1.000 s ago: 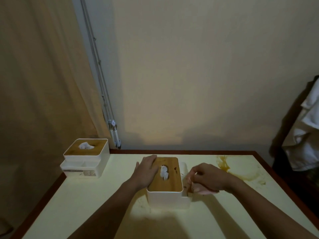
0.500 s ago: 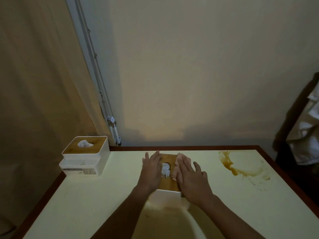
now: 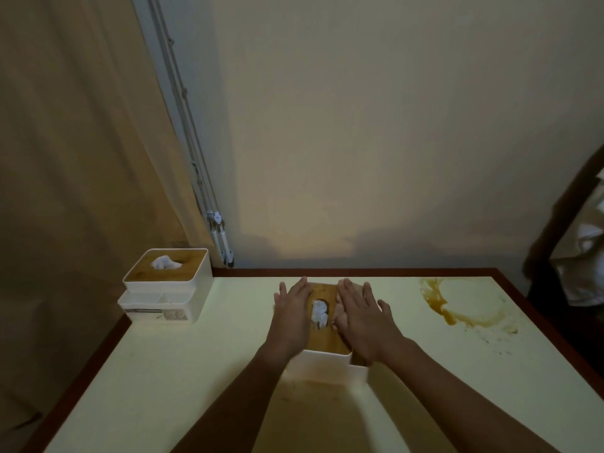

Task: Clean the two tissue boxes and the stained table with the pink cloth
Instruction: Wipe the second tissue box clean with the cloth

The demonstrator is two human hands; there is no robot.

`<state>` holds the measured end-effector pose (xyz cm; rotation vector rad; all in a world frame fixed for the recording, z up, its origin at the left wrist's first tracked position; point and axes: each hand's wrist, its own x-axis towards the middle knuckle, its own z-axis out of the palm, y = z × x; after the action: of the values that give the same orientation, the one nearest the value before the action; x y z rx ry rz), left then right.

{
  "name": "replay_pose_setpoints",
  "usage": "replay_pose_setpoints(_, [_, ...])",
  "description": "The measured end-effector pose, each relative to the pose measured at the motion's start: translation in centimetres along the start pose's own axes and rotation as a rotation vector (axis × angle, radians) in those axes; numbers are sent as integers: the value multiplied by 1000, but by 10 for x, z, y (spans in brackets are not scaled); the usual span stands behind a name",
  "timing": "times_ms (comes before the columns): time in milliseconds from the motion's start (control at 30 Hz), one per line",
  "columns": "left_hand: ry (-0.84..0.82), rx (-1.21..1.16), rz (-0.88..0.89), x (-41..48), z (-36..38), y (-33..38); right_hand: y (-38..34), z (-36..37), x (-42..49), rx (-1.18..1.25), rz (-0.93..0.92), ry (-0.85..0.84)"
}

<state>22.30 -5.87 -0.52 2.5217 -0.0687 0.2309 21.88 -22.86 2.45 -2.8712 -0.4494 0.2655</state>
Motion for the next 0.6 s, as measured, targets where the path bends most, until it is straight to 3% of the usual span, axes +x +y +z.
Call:
replay_pose_setpoints(167, [7, 2, 0, 1, 2, 0, -6, 4, -40, -118, -76, -35])
replay_pose_setpoints(367, [-13, 64, 20, 1, 4, 0, 2, -10, -2, -104, -35, -78])
replay_pose_setpoints(600, [3, 90, 44, -2, 3, 2, -7, 7, -34, -145, -95, -27])
